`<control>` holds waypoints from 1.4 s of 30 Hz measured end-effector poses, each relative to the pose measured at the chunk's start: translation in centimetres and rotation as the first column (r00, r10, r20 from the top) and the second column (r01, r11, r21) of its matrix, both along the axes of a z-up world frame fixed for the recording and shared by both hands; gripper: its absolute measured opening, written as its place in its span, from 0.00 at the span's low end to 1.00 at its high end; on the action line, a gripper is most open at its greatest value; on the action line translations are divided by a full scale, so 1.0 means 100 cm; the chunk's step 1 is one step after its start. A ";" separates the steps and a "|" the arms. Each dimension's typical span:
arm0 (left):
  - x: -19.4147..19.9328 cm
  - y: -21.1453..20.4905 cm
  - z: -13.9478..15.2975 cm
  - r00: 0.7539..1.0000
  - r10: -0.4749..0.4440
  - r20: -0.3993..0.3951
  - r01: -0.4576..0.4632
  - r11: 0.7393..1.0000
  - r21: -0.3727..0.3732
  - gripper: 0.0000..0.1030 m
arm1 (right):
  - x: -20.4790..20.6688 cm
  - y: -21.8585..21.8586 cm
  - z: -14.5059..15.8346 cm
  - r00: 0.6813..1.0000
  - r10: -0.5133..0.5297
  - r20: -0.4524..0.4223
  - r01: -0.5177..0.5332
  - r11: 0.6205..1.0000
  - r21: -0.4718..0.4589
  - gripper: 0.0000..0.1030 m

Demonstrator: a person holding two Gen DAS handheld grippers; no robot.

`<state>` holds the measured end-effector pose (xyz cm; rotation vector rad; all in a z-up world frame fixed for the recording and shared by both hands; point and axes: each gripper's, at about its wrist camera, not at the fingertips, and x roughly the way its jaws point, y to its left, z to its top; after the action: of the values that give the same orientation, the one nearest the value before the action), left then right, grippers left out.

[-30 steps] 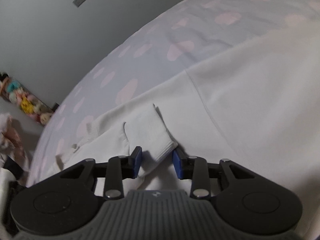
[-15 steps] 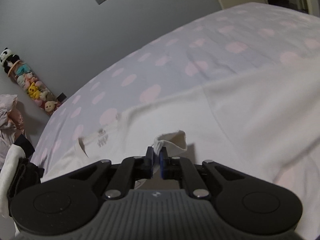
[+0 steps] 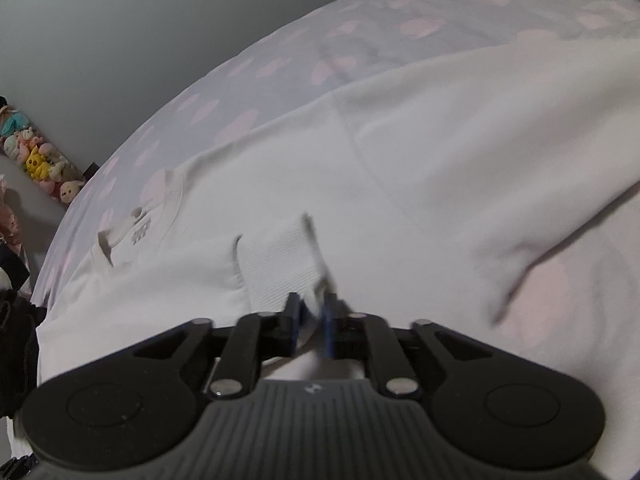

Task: Fold clothes
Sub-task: 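Grasp the ribbed cuff of the other sleeve with the right gripper, then lift the cuff with the right gripper and carry it over the shirt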

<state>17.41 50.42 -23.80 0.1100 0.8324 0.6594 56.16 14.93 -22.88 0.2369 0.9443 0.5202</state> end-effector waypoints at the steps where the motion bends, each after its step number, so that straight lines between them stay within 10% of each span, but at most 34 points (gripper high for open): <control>1: -0.003 -0.002 0.002 1.000 0.003 0.000 -0.003 1.000 -0.007 0.32 | 0.001 -0.007 0.005 1.000 -0.006 0.014 0.006 1.000 -0.015 0.21; 10: -0.018 -0.021 0.033 0.987 0.134 0.087 -0.120 0.981 -0.154 0.52 | 0.040 -0.165 0.051 0.983 -0.153 0.101 0.166 0.978 -0.130 0.22; 18: -0.025 -0.038 0.035 0.957 0.265 0.119 -0.240 0.951 -0.193 0.53 | 0.106 -0.320 0.068 0.873 -0.485 0.044 0.487 0.872 -0.051 0.38; 34: -0.002 -0.065 0.020 0.942 0.322 0.092 -0.313 0.944 -0.102 0.53 | 0.207 -0.381 0.001 0.706 -0.706 -0.057 0.706 0.708 -0.022 0.41; 42: 0.008 -0.074 0.021 0.962 0.260 0.082 -0.256 0.965 -0.057 0.53 | 0.210 -0.363 0.010 0.750 -0.656 0.083 0.661 0.739 -0.135 0.09</control>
<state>18.23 43.06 -21.72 -0.0712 0.7819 0.8837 77.12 -21.34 -21.88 0.3999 0.7979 -0.2148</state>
